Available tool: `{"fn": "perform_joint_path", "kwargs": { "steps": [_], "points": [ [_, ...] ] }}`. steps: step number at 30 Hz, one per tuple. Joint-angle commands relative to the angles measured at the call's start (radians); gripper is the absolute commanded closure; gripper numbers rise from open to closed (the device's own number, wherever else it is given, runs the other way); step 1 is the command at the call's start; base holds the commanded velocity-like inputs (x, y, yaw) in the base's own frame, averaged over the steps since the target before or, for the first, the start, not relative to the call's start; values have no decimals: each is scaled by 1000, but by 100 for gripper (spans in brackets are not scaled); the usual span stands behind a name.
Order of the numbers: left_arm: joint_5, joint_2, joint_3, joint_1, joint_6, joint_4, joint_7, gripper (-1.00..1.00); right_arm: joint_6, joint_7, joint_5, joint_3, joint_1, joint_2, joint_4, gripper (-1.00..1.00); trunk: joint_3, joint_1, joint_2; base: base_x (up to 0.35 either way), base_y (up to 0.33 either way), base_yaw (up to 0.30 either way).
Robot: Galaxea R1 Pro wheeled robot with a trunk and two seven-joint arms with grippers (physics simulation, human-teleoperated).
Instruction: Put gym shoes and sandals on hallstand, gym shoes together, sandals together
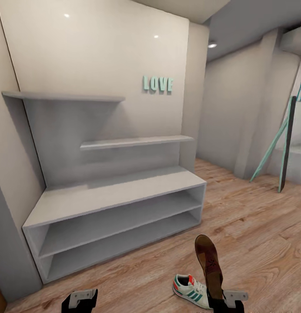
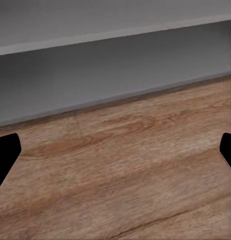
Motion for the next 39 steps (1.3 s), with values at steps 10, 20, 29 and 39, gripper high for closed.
{"fn": "perform_joint_path", "kwargs": {
  "steps": [10, 20, 29, 39],
  "points": [
    [9, 0, 0, 0, -3, 0, -3, -100, -3, -2, -7, 1, -1, -1, 1, 100, 1, 0, 0, 0, 68, -264],
    [9, 0, 0, 0, -3, 0, -3, -100, -3, -2, -6, 1, -1, -1, 1, 100, 1, 0, 0, 0, 279, -270],
    [8, 0, 0, 0, -3, 0, -3, -100, -3, -2, -6, 1, -1, -1, 1, 100, 1, 0, 0, 0, 157, -270],
    [8, 0, 0, 0, -3, 0, -3, -100, -3, -2, -6, 2, -1, -1, 1, 100, 1, 0, 0, 0, 5, -270]
  ]
}}
